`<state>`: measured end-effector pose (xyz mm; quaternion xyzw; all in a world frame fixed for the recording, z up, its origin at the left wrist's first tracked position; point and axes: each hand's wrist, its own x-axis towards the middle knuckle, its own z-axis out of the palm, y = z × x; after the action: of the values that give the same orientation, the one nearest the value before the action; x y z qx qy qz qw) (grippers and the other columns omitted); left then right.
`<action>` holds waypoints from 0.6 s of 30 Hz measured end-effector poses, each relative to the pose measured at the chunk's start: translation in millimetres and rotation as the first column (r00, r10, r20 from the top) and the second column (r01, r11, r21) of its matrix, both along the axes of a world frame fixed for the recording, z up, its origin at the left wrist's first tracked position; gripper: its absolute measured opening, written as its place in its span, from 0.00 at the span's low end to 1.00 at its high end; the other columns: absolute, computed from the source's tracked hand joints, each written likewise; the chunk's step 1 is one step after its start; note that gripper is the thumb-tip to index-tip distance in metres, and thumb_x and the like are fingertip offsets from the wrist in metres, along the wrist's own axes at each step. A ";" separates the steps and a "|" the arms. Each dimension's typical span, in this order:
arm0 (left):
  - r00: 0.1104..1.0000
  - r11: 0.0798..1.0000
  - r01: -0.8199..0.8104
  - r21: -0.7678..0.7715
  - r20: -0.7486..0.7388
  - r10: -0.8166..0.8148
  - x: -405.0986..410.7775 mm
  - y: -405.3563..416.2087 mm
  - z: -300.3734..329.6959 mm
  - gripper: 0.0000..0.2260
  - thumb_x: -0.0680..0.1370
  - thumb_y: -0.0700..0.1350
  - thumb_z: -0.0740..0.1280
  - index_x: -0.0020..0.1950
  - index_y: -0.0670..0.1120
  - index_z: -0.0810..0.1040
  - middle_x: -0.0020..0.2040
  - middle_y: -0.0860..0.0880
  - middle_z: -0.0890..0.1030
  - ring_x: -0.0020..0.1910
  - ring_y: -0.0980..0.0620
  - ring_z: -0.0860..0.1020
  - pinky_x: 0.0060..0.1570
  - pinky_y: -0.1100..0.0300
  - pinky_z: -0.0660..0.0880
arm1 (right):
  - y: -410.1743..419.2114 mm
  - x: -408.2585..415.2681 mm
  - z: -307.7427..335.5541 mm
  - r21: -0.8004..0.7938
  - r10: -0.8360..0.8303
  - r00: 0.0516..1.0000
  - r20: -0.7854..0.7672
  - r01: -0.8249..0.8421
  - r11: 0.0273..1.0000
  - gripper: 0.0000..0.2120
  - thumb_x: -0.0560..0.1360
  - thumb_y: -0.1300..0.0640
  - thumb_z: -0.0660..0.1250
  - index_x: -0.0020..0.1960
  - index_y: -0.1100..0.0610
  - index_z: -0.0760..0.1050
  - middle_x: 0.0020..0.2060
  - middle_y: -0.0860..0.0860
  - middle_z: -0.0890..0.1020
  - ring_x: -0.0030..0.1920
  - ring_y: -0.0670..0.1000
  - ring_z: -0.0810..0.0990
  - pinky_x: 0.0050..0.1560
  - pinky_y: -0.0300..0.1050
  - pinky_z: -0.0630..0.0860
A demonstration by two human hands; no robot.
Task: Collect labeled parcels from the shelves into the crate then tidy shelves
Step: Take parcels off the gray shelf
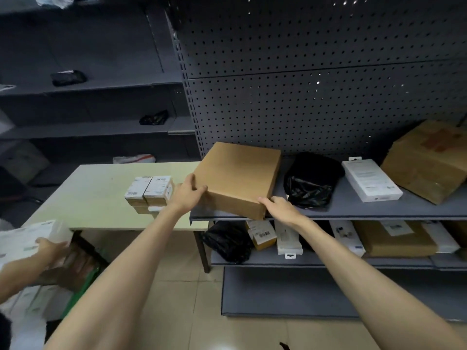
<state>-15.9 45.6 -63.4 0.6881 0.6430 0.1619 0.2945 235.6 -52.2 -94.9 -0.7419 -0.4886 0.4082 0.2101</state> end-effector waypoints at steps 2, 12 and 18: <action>0.999 0.999 -0.008 0.043 0.038 0.007 -0.9 -3.2 -1.4 0.30 0.81 0.55 0.65 0.79 0.44 0.62 0.71 0.41 0.72 0.68 0.40 0.71 0.66 0.49 0.68 | -1.5 -3.3 1.3 0.025 -0.038 0.999 -0.036 0.039 0.999 0.31 0.79 0.34 0.56 0.68 0.57 0.71 0.65 0.53 0.75 0.58 0.52 0.74 0.56 0.46 0.71; 0.960 0.996 0.076 -0.041 0.273 -0.062 1.4 -7.0 -4.1 0.30 0.80 0.59 0.65 0.76 0.44 0.66 0.71 0.45 0.74 0.68 0.45 0.74 0.63 0.53 0.71 | -9.2 -8.3 55.0 0.275 -0.400 0.873 -0.278 0.471 0.838 0.35 0.72 0.32 0.65 0.73 0.50 0.65 0.69 0.50 0.70 0.67 0.53 0.70 0.66 0.52 0.69; 0.910 0.965 0.260 -0.036 0.344 -0.232 21.8 0.9 9.3 0.45 0.68 0.80 0.57 0.69 0.46 0.77 0.66 0.45 0.80 0.64 0.47 0.78 0.67 0.48 0.72 | -10.3 -29.0 109.5 0.448 -0.499 0.866 -0.036 0.460 0.766 0.38 0.66 0.24 0.61 0.70 0.43 0.67 0.62 0.51 0.73 0.60 0.54 0.74 0.62 0.57 0.73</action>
<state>5.9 46.5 -54.1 0.7132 0.4975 0.2126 0.4457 206.6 -62.5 14.6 -0.7910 -0.3708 0.1871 0.4493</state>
